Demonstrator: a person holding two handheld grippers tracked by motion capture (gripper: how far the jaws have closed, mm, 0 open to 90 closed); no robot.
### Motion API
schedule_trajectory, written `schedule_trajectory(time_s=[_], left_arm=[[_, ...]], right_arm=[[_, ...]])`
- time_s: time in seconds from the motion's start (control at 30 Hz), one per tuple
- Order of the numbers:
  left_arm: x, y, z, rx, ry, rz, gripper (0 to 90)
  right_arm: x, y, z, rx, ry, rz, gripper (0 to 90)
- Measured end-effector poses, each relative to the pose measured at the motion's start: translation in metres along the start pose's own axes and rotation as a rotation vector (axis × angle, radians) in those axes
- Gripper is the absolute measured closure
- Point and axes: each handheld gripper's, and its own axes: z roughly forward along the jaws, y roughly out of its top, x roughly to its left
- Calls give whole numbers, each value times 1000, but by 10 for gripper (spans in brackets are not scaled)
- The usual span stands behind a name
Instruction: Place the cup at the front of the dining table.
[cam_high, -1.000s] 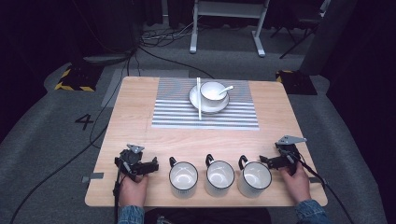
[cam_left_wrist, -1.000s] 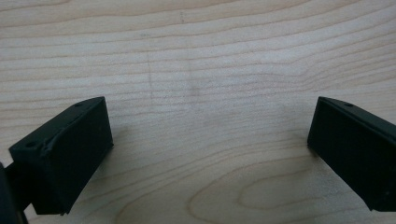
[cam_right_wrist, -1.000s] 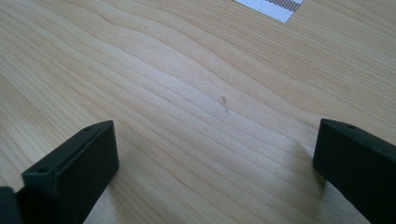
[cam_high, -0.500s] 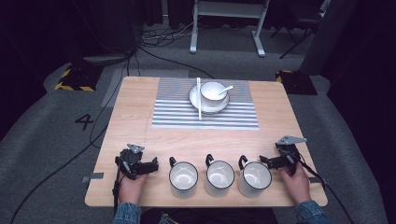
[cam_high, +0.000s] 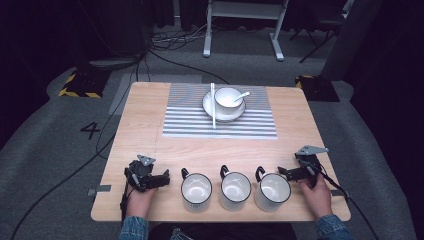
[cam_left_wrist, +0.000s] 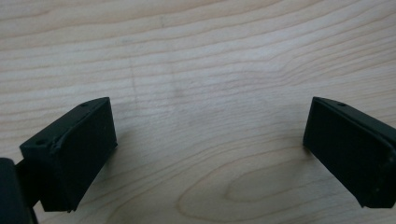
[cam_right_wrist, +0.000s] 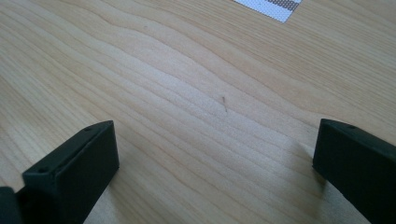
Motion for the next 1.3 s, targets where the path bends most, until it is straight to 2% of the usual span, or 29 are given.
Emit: schedule_trajectory(time_s=[0.03,0.07,0.17,0.2,0.27,0.33,0.47,0.57,0.67,0.7,0.9,0.97,1.1,1.3], left_arm=[[-1,-1,-2,-15,23,13,28],[-3,-1,-4,-55,47,10,27],[-5,-1,-12,-147,21,-33,18],[-6,-1,-14,-159,6,-40,0],[-11,0,-19,-177,-11,-28,0],[-15,1,-25,-210,-7,-9,0],[-24,2,-37,-270,-43,-8,0],[-29,2,-48,-318,-51,-4,0],[-33,2,-55,-337,-64,-12,0],[-36,2,-63,-360,-67,-8,0],[-45,-3,-83,-376,-95,12,0],[-48,-10,-98,-386,-128,6,0],[-52,-20,-114,-397,-144,7,0],[-59,-29,-124,-391,-164,1,0]], right_arm=[[0,0,0,0,0,0,2],[0,0,0,0,0,0,2],[0,0,0,0,0,0,2],[0,0,0,0,0,1,2],[0,0,0,0,0,0,2],[0,0,0,0,0,0,1],[0,0,0,0,0,0,2],[0,0,0,0,0,0,2],[0,0,0,0,0,0,2],[0,0,0,0,0,-1,2],[0,0,0,0,0,0,2],[0,0,0,0,0,0,2],[0,0,0,0,0,1,2],[0,0,0,0,0,-1,2]])
